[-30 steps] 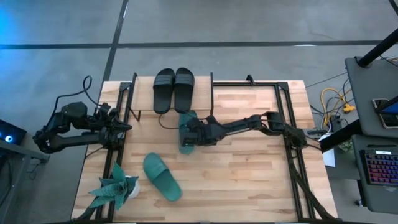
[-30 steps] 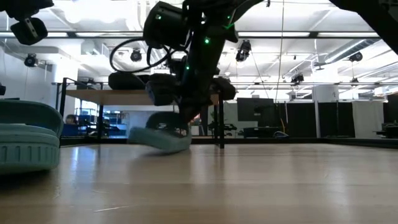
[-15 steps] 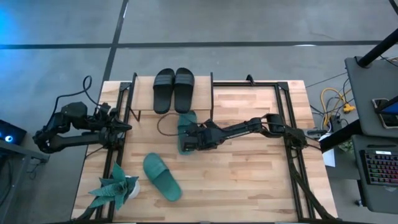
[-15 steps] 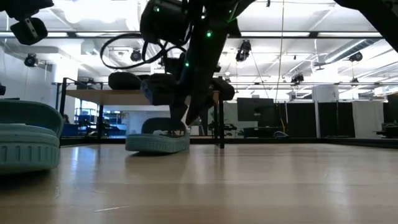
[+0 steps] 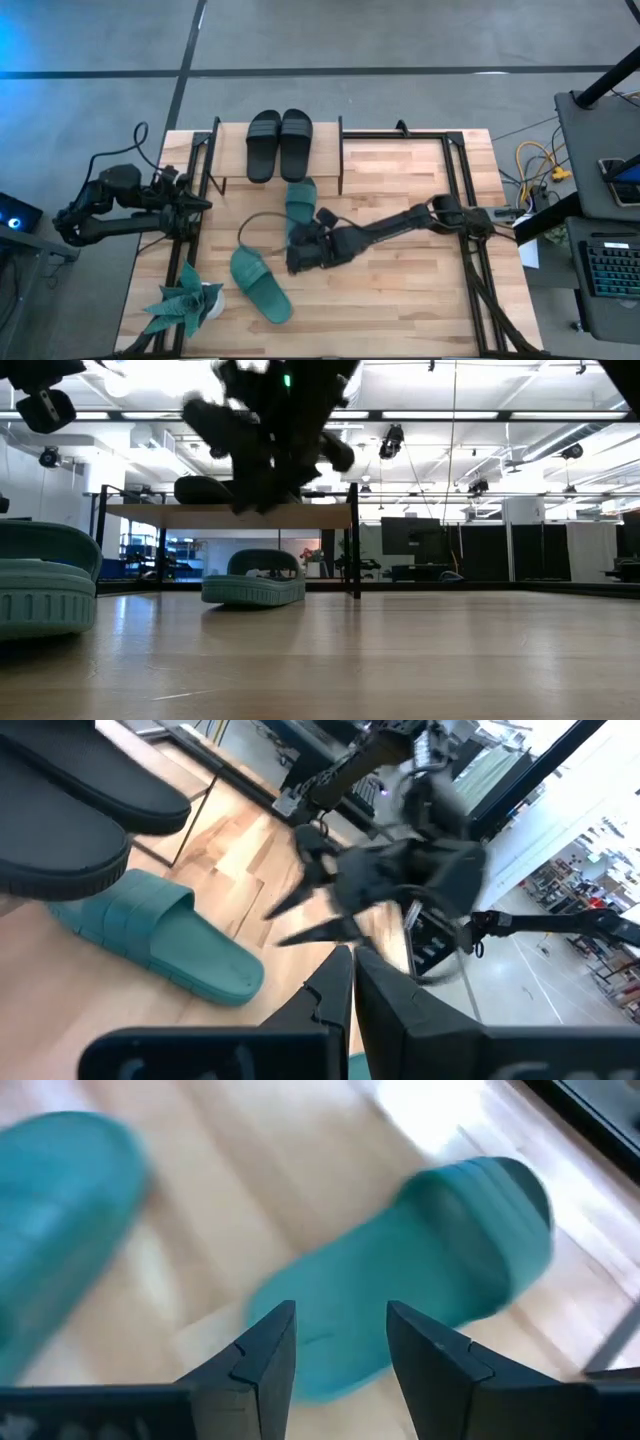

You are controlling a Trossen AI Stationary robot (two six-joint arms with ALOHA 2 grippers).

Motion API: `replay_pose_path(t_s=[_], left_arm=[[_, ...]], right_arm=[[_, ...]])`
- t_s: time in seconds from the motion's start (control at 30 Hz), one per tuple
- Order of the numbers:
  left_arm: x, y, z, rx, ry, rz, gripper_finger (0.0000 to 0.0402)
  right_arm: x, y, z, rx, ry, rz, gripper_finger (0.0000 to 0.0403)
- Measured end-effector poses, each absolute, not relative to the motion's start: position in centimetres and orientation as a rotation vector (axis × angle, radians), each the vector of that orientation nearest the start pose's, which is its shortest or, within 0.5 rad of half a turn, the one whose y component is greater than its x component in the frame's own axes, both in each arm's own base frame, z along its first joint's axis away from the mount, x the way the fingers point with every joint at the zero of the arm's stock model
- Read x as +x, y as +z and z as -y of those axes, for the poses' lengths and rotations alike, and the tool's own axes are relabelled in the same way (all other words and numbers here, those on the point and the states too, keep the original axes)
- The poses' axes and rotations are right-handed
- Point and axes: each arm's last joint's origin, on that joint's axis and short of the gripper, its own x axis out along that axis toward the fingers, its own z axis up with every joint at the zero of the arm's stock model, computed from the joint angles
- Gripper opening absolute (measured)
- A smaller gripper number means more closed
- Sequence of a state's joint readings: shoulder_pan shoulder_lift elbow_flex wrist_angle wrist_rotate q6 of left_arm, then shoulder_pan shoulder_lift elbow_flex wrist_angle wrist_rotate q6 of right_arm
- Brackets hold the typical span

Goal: Pick and place slides into the shelf
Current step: Put the green slide under the shelf

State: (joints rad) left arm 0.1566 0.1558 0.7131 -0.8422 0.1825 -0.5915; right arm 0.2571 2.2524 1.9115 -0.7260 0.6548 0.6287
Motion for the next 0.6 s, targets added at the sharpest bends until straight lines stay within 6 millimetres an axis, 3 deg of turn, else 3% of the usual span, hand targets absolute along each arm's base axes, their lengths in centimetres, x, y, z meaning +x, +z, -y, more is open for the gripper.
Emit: replay_pose_path(t_s=[0.2, 0.4, 0.6], left_arm=[[3.2, 28.8, 0.0, -0.655, 0.102, -0.425, 0.0], [5.2, 28.7, -0.3, -0.62, 0.123, -0.541, 0.0], [6.9, 28.3, -0.6, -0.557, 0.131, -0.691, 0.0]], right_arm=[[46.9, 21.7, -12.4, 0.205, -0.631, -0.733, 0.0146], [47.1, 23.3, -13.7, 0.306, -0.624, -0.662, 0.0137], [47.1, 23.6, -14.9, 0.269, -0.456, -0.742, 0.013]])
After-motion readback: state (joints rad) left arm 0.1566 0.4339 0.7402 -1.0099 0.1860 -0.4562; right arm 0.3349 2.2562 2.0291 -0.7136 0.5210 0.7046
